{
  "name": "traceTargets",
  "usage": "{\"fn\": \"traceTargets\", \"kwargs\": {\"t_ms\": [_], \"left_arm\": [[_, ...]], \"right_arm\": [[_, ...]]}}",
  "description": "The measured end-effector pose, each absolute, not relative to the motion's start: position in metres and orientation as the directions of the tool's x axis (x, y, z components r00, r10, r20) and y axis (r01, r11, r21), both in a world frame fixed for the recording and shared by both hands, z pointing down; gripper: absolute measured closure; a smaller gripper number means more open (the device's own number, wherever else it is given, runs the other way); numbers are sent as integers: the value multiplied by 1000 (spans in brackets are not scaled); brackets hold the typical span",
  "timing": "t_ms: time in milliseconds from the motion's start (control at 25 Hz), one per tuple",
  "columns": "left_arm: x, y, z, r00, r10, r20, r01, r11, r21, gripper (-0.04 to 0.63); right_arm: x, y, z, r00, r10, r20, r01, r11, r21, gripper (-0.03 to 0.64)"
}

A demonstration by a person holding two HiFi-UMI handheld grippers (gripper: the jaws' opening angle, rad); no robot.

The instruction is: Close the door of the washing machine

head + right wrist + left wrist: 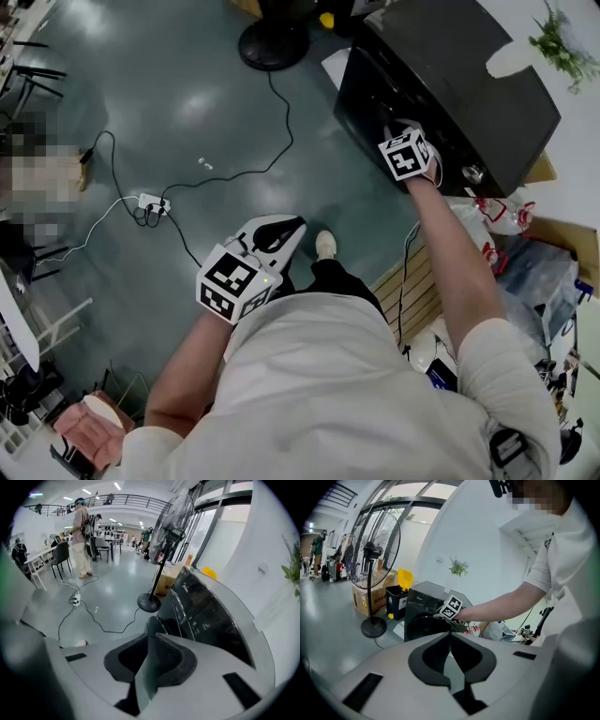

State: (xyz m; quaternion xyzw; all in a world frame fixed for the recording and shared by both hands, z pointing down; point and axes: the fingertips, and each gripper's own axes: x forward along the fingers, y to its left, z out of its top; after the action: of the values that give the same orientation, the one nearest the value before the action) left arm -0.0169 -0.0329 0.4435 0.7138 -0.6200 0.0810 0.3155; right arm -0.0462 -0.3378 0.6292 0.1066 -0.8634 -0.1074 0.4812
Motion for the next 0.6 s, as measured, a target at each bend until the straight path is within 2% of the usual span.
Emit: {"fn": "traceTargets", "kwargs": {"t_ms": [360, 600], "left_arm": [[-17, -31, 424, 217, -872, 438, -938, -62, 341, 574], [-28, -23, 411, 323, -841, 434, -924, -181, 337, 574]], "right_arm": [[6, -256, 574, -678, -140, 722, -92, 990, 105, 607], [43, -183, 529, -748, -98, 656, -159, 987, -34, 607]]}}
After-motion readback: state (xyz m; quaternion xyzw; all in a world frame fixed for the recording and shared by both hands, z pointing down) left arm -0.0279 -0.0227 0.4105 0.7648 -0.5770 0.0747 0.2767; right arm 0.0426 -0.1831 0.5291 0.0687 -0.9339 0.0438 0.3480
